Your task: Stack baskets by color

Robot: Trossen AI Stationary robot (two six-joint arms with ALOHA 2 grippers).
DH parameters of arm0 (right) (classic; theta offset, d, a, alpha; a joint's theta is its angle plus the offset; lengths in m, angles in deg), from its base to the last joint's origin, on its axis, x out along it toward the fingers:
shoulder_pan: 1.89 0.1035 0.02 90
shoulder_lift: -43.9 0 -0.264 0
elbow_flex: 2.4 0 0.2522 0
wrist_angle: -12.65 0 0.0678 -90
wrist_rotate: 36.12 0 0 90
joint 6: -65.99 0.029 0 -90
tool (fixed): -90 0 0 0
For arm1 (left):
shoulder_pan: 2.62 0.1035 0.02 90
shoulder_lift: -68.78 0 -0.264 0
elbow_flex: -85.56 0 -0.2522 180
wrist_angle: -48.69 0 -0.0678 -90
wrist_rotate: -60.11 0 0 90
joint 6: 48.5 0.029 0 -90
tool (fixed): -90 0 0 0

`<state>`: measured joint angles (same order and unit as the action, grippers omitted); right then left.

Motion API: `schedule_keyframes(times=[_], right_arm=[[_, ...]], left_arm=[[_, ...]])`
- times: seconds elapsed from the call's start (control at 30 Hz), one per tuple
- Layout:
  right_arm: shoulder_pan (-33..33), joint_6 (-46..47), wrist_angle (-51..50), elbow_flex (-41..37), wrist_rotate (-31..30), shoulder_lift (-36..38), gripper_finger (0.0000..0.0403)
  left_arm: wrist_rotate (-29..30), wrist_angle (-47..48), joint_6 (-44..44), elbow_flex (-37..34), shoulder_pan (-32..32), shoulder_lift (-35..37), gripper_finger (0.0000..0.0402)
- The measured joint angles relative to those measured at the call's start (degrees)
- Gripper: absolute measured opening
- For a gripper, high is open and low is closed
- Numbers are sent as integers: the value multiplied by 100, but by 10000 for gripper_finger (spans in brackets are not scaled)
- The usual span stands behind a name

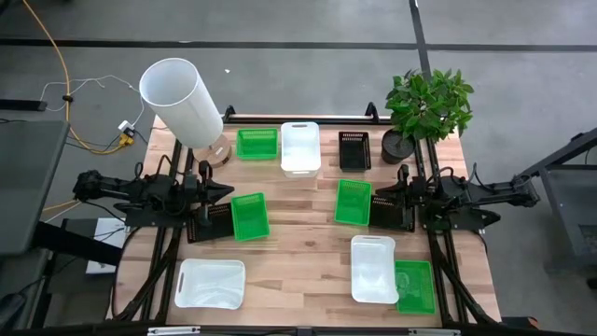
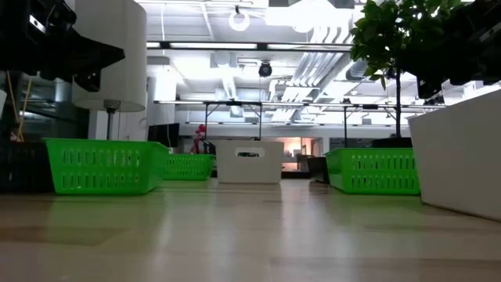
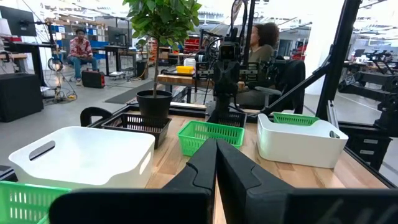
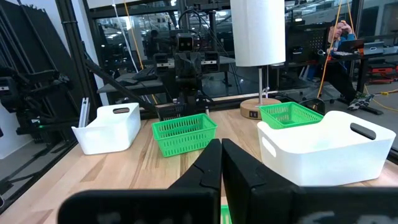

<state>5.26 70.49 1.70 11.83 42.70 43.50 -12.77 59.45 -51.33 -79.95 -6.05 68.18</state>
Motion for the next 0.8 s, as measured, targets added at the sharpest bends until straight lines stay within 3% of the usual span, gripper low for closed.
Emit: schedule_keyframes(times=[0.6,0.67,0.8], right_arm=[[-4,-37,98,0,-117,-1,0],[-4,340,458,0,-273,-5,0],[-4,2228,2042,0,-585,0,0]], left_arm=[[0,0,0,0,1,0,0],[2,0,0,0,1,0,0],[0,0,0,0,1,0,0]])
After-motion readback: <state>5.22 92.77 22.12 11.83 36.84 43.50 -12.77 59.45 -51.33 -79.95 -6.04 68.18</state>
